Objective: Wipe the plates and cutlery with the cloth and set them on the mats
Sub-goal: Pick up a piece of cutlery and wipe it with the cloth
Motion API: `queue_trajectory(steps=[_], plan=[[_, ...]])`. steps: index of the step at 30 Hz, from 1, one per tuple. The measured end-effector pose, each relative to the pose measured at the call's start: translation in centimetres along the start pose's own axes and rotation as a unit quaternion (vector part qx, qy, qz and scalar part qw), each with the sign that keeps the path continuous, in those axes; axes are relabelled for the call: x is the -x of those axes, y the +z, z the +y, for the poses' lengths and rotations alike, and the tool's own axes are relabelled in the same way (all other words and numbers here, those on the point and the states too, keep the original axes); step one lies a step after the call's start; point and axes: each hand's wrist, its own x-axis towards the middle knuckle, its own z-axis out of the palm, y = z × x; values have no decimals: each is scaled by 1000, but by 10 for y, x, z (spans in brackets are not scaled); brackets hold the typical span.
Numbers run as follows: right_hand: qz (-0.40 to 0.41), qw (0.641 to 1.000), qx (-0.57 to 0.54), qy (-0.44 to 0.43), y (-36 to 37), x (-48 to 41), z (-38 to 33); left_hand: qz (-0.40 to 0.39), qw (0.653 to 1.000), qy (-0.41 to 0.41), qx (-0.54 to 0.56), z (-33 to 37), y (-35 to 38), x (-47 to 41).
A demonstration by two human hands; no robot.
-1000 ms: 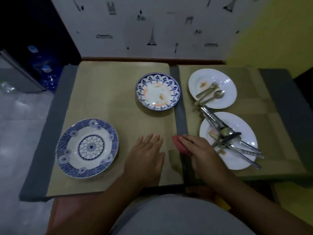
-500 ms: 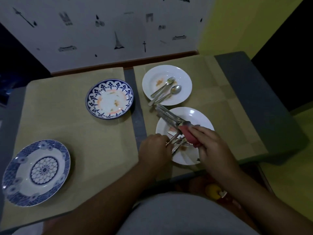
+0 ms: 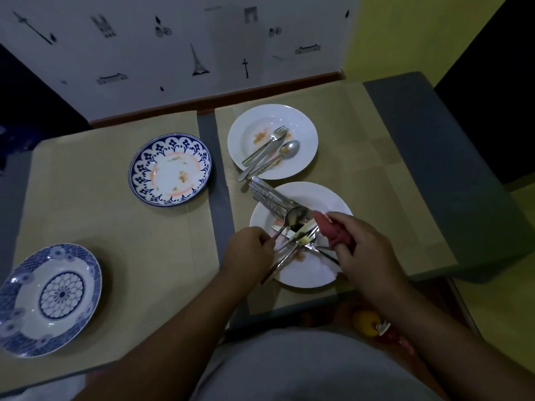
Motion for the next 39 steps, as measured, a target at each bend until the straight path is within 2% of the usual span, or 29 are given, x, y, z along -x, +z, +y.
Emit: queue_trajectory(steps=[2, 5, 10, 15, 18, 22, 27, 29, 32, 35, 37, 39], plan=[[11, 1000, -4, -4, -2, -6, -4, -5, 998, -24, 55, 0, -6, 4], [11, 998, 16, -56, 4, -17, -16, -37, 983, -72, 166, 2, -12, 12], [-66, 983, 65, -159, 41, -20, -32, -103, 915, -127, 370, 8, -17, 25], [-176, 959, 92, -204, 62, -16, -27, -111, 881, -150, 434, -12, -21, 34], [-210, 949, 101, -211, 59, -17, -27, -119, 870, -150, 455, -20, -28, 38], [-171, 962, 63, -203, 61, -15, -42, -125, 871, -129, 457, -26, -37, 41], [-64, 980, 89, -168, 55, -33, -64, -109, 871, -123, 463, -33, -48, 46], [-62, 978, 91, -177, 59, -28, -73, -105, 871, -126, 464, -37, -51, 46], [-106, 970, 88, -201, 65, -14, -77, -111, 872, -123, 461, -44, -52, 51], [-76, 967, 122, -210, 63, -30, -74, -116, 871, -114, 464, -51, -54, 55], [-58, 970, 125, -200, 63, -41, -77, -124, 857, -120, 485, -53, -57, 55], [-57, 972, 116, -198, 64, -44, -83, -147, 828, -148, 520, -54, -59, 53]])
